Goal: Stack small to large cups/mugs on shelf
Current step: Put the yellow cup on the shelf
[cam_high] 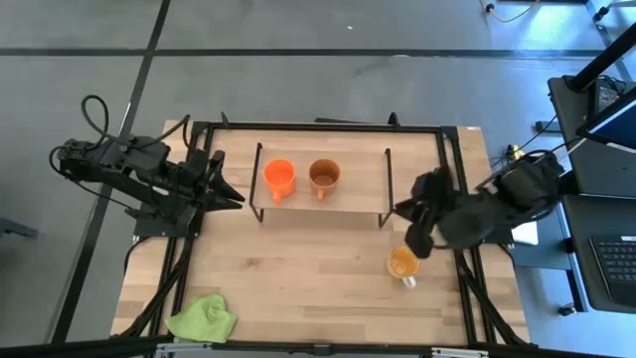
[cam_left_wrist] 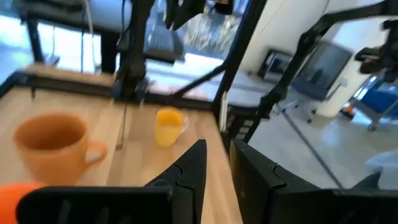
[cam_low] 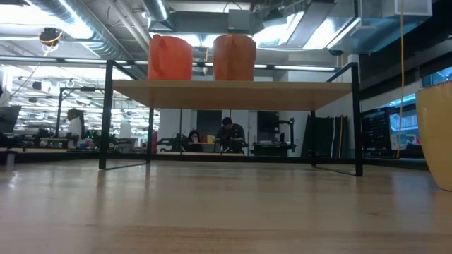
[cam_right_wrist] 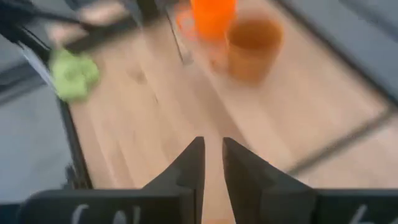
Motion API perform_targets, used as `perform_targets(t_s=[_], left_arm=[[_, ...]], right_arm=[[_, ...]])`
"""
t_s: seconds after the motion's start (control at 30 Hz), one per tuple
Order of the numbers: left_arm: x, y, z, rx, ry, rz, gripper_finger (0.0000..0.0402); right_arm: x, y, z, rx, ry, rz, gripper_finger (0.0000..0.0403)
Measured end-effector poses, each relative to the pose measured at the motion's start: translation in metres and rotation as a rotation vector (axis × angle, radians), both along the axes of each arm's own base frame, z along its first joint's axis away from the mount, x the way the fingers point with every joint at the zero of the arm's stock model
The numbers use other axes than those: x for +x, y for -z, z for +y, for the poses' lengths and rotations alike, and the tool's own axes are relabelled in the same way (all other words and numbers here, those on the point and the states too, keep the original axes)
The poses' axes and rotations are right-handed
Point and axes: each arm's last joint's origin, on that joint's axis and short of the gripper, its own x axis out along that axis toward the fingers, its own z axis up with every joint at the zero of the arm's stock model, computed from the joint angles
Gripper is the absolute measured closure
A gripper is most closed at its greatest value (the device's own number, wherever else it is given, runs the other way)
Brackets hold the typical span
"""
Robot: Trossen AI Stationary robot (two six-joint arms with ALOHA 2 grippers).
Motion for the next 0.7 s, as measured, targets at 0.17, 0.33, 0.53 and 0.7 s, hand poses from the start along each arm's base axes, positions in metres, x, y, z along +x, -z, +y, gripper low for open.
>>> perform_targets(t_s=[0.17,0.33,0.53,0.7], left_arm=[[-0.002,0.010,0.002,-0.014,-0.023,0.111,0.0335],[-0.004,0.014,0.002,-0.006,-0.026,0.160,0.0335],[-0.006,0.015,0.003,-0.001,-0.025,0.167,0.0335],[-0.008,0.015,0.004,0.003,-0.024,0.173,0.0335]], right_arm=[[0.007,0.046,0.017,0.176,0.003,0.253,0.0344],[0.004,0.092,0.034,0.284,0.090,0.486,0.0344],[-0.008,0.129,0.047,0.324,0.358,0.563,0.0344],[-0.020,0.160,0.053,0.354,0.603,0.639,0.0344]])
